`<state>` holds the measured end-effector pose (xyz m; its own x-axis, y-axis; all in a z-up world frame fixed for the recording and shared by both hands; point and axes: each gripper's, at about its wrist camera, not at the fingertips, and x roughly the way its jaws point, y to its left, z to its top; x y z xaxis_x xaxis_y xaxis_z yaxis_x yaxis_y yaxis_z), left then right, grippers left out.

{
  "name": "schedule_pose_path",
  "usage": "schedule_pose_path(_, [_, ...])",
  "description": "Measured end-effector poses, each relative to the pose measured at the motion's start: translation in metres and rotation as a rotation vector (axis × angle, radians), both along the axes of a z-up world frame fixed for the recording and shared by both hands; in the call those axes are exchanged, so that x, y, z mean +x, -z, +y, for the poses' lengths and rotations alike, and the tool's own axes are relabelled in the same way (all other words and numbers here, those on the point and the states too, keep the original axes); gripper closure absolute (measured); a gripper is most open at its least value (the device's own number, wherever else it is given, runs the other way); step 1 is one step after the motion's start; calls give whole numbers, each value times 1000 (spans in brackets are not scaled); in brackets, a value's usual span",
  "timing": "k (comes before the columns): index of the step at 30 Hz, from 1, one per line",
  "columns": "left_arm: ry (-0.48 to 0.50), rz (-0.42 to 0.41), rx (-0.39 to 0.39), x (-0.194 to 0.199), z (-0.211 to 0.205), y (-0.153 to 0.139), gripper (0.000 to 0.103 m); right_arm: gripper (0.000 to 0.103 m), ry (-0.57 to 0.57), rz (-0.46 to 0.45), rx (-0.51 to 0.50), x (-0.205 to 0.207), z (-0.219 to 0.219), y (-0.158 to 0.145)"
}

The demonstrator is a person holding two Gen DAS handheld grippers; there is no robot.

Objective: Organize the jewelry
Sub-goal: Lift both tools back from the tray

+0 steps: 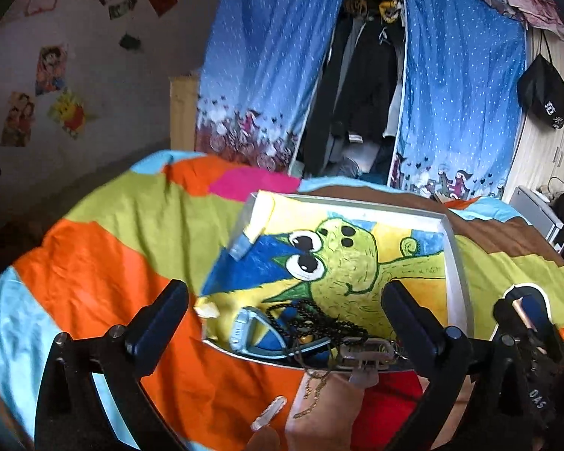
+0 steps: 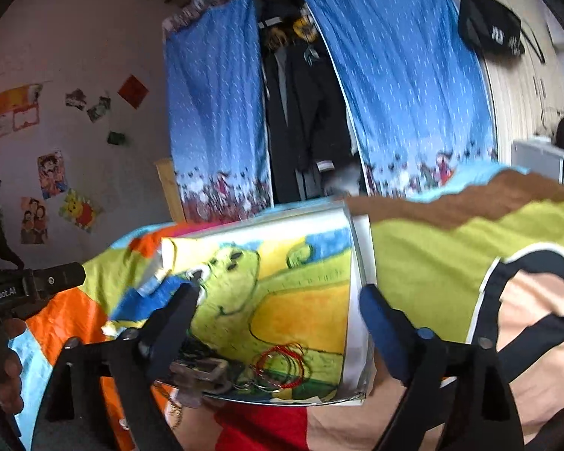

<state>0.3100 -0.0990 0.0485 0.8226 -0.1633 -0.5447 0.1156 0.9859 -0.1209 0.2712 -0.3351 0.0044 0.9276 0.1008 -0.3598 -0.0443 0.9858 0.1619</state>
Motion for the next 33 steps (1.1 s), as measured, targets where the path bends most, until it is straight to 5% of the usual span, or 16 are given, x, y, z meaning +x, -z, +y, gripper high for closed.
schedule_pose_path(11, [-20, -118, 99, -78, 14, -29, 2, 0, -22, -141, -6, -66, 12, -46])
schedule_pose_path(17, [-27, -139, 82, -123, 29, -30, 2, 0, -39, -186, -21, -109, 26, -59])
schedule_pose_path(33, [-32, -143, 109, -224, 59, -12, 2, 0, -38, -130, -34, -204, 53, -43])
